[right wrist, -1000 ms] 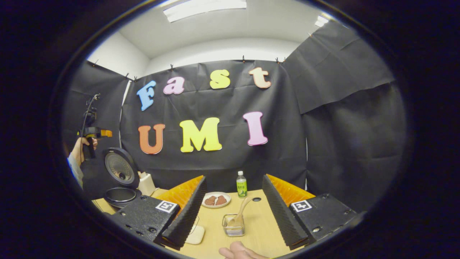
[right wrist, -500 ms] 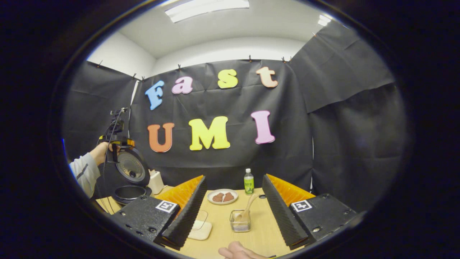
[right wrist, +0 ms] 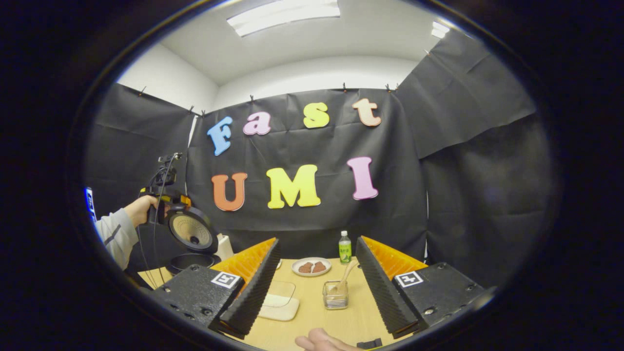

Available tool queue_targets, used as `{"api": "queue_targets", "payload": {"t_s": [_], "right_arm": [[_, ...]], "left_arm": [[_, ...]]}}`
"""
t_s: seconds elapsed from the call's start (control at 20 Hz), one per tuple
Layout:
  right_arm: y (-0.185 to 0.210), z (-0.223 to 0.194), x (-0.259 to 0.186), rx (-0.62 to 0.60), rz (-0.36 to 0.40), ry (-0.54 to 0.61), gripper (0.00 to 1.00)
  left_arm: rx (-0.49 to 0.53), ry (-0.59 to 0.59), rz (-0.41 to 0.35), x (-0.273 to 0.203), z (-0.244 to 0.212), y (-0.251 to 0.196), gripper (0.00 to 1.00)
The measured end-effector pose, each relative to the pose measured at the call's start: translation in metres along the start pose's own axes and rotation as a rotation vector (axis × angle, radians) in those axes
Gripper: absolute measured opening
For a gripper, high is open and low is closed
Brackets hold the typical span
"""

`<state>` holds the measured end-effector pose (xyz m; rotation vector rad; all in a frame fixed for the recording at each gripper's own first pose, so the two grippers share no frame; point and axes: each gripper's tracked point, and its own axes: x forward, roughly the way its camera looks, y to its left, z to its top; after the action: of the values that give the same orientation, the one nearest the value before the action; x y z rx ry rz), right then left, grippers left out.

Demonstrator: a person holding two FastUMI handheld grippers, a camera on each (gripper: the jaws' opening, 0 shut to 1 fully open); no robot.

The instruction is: Close the left gripper, press the button to open the rice cooker; take a wooden spoon from the chopstick holder with the right hand, scoop a spoonful of rice and pour it into the rice cooker, then put the wooden spoon back into the chopstick holder.

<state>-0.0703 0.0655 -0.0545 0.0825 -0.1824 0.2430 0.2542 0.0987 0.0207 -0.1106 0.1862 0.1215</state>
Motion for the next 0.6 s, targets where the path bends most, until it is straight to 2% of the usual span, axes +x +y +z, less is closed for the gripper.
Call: {"api": "queue_targets", "payload": {"t_s": [0.15,0.5,0.55,0.6], "right_arm": [[0.001,-0.007,-0.011,-0.019,-0.005,0.013,1.00],[0.004,-0.010,-0.035,-0.023,-0.011,0.034,1.00],[0.006,-0.013,-0.037,-0.031,-0.005,0.045,0.92],[0.010,-0.017,-0.038,-0.038,0.000,0.061,0.92]], "left_arm": [[0.015,0.024,-0.008,-0.011,-0.014,-0.006,1.00],[0.029,0.135,-0.007,-0.049,-0.077,-0.013,0.99],[0.033,0.144,-0.012,-0.054,-0.086,-0.014,0.98],[0.034,0.159,-0.018,-0.058,-0.096,-0.015,0.98]]}}
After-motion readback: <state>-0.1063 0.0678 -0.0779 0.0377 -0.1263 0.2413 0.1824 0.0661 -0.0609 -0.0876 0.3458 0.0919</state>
